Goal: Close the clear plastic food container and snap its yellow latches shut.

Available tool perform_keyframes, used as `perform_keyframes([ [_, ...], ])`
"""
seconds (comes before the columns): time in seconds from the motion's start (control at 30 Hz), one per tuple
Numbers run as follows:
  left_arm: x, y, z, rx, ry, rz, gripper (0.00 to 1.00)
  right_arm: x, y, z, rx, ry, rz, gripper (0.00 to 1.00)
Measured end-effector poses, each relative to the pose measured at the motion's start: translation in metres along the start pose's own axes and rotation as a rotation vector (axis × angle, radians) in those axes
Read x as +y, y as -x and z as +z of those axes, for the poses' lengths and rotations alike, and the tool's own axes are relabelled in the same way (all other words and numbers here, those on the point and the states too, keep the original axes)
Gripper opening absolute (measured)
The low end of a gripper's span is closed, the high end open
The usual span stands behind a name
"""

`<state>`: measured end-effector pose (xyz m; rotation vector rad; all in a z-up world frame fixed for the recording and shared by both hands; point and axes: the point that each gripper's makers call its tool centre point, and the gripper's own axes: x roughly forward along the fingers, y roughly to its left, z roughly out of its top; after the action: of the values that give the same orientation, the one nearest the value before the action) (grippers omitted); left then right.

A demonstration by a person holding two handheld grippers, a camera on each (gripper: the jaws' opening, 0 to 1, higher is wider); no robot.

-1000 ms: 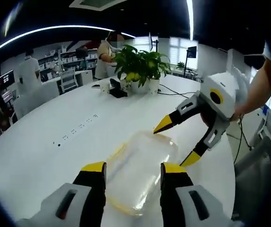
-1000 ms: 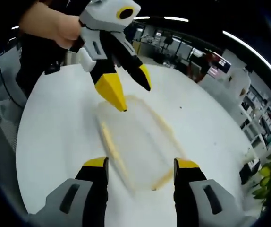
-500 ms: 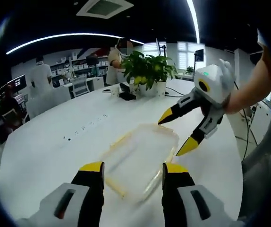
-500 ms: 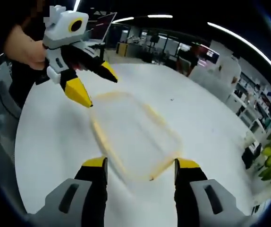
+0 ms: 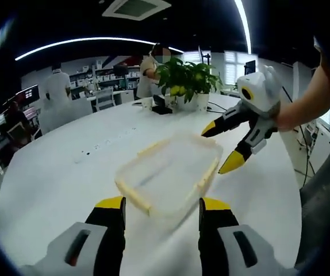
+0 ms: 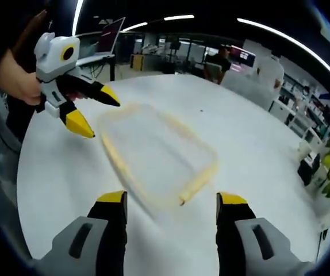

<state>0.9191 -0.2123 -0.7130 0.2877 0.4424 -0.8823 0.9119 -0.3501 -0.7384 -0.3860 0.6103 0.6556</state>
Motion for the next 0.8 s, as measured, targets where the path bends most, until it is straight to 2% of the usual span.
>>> perform_keyframes([
  [0.4,-0.001,-0.022,-0.023,0.042,-0.017,-0.004,0.45,0.004,-0.017,-0.016,0.014,-0.035,0.031,0.59],
  [0.8,-0.002,-0.032,-0.034,0.052,-0.04,0.009,0.45,0.007,-0.027,-0.021,-0.01,-0.001,0.044,0.57],
])
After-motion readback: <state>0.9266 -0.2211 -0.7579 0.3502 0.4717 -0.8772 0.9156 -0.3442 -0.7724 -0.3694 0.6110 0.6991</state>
